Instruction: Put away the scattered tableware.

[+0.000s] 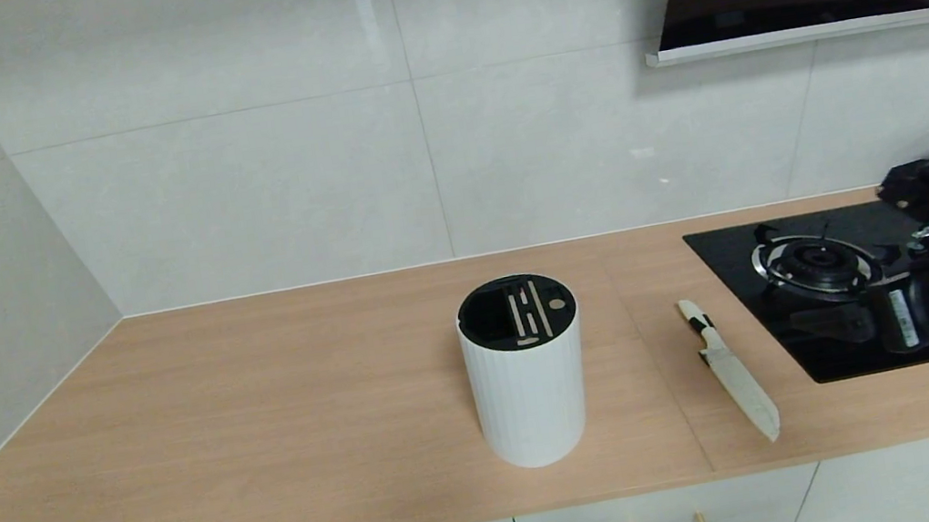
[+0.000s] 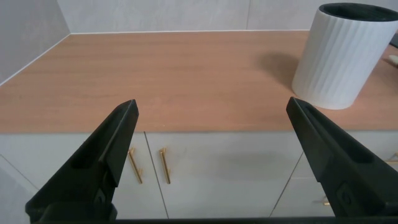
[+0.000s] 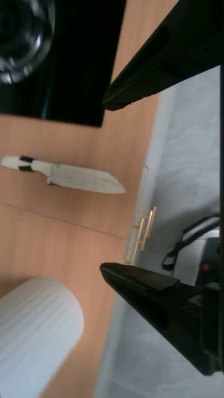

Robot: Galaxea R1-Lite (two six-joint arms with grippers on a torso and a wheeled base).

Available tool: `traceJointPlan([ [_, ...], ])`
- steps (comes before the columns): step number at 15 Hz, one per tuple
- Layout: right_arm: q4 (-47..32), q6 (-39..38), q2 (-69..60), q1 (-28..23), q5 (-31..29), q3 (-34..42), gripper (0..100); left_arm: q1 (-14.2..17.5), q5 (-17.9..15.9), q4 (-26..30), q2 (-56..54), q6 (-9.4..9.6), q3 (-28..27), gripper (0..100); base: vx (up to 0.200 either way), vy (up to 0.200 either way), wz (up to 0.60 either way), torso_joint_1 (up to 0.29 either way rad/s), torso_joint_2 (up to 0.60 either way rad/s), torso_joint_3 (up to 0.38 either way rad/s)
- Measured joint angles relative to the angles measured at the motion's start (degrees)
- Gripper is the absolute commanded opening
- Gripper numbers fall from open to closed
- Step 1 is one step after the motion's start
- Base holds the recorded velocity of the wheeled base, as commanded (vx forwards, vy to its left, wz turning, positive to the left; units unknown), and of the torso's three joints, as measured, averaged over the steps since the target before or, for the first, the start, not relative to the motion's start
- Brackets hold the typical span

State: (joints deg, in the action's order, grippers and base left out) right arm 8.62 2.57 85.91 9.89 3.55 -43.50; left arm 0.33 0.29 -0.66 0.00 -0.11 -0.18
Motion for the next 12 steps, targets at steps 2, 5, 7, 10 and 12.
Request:
traceJointPlan([
  [2,6.6,0.2,8.9,0.6,-0.7,-2.3,100,0.0,0.1,0.0,0.0,0.0,0.0,100,0.0,0.0,0.0,0.0,0.0,0.0],
  [5,16.4,0.2,19.6,1.1,-1.7,-3.3,100,0.0,0.1,0.0,0.0,-0.02,0.0,100,0.0,0.0,0.0,0.0,0.0,0.0],
  [7,23.2,0.3,26.1,1.3,-2.2,-3.4,100,0.0,0.1,0.0,0.0,-0.02,0.0,100,0.0,0.0,0.0,0.0,0.0,0.0],
  [10,31.5,0.6,34.2,1.3,-4.8,-3.5,100,0.0,0.1,0.0,0.0,-0.05,0.0,100,0.0,0.0,0.0,0.0,0.0,0.0],
  [12,34.5,0.8,37.6,1.3,-5.4,-3.4,100,0.0,0.1,0.0,0.0,-0.05,0.0,100,0.0,0.0,0.0,0.0,0.0,0.0],
])
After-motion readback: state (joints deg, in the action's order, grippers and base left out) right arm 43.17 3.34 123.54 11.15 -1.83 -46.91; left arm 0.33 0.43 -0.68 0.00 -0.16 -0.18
